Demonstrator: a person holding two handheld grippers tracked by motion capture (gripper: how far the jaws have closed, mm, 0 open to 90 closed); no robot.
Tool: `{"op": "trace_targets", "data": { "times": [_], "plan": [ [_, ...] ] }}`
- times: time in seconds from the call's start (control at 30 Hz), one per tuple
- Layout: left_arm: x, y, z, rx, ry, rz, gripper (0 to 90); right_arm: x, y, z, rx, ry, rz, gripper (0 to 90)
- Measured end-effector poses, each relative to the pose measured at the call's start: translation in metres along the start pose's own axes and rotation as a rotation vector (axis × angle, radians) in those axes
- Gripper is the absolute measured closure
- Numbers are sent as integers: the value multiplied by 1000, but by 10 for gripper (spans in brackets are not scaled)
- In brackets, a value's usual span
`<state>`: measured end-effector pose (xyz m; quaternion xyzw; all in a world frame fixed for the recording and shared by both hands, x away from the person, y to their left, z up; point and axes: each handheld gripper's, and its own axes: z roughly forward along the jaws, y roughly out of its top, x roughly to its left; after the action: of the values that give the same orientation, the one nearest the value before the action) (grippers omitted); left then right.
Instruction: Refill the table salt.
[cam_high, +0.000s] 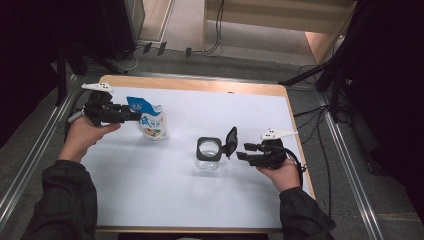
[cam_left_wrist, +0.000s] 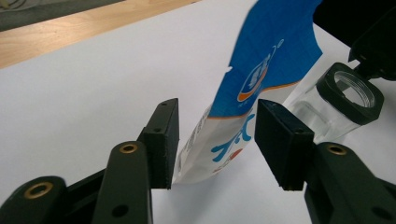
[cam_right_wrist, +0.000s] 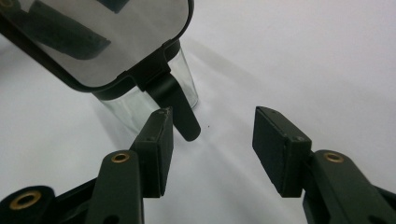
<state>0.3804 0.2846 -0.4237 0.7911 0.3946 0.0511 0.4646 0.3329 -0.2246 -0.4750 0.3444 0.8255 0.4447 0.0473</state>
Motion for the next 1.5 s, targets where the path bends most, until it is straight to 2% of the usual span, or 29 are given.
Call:
{"op": "trace_targets", "data": {
  "times": [0.17,0.23,0.27,0.33,0.4,0.53,0.6,0.7,0.77,0.83,0.9,0.97,1.0,1.17,1.27,1.3,1.37,1.43,1.5],
  "plan": [
    [-1,3,7,9,-25,29,571,4,-4,0,17,2,-4,496],
    [-4,4,9,14,-17,41,578,5,-4,0,17,9,-4,496],
    [-4,5,9,11,-17,41,617,7,-4,0,18,12,-3,496],
    [-3,5,9,11,-10,41,639,7,-4,1,19,12,-3,496],
    [-3,4,9,6,-18,39,661,9,-4,2,29,16,-3,496],
    [-4,2,9,-4,-16,64,721,10,-4,4,33,24,-7,495],
    [-4,2,10,-14,-25,58,760,10,-3,5,33,25,-9,495],
    [-5,1,10,-13,-17,53,800,10,-2,7,28,30,-9,495],
    [-6,1,10,-11,-18,29,817,10,-2,7,30,34,-7,495],
    [-7,1,9,-3,-13,37,842,10,-2,7,25,44,0,495],
    [-8,1,9,0,-16,24,862,10,-1,7,23,43,1,495],
    [-8,1,9,7,-29,-9,889,10,-1,7,20,42,1,495],
    [-8,2,9,9,-27,-27,894,10,-1,6,18,43,3,496],
    [-13,4,11,6,-32,-42,900,13,0,3,11,41,2,505],
    [-16,7,11,0,-45,-51,900,16,1,1,6,43,-2,512],
    [-16,8,12,12,-75,-56,900,17,1,0,5,44,-2,515],
    [-16,8,12,14,-79,-73,900,20,1,-1,7,48,-10,516],
    [-18,9,10,12,-67,-73,900,25,2,-1,1,50,-18,516],
    [-19,11,8,10,-74,-66,900,28,3,-2,-7,57,-26,523]
  ]
}}
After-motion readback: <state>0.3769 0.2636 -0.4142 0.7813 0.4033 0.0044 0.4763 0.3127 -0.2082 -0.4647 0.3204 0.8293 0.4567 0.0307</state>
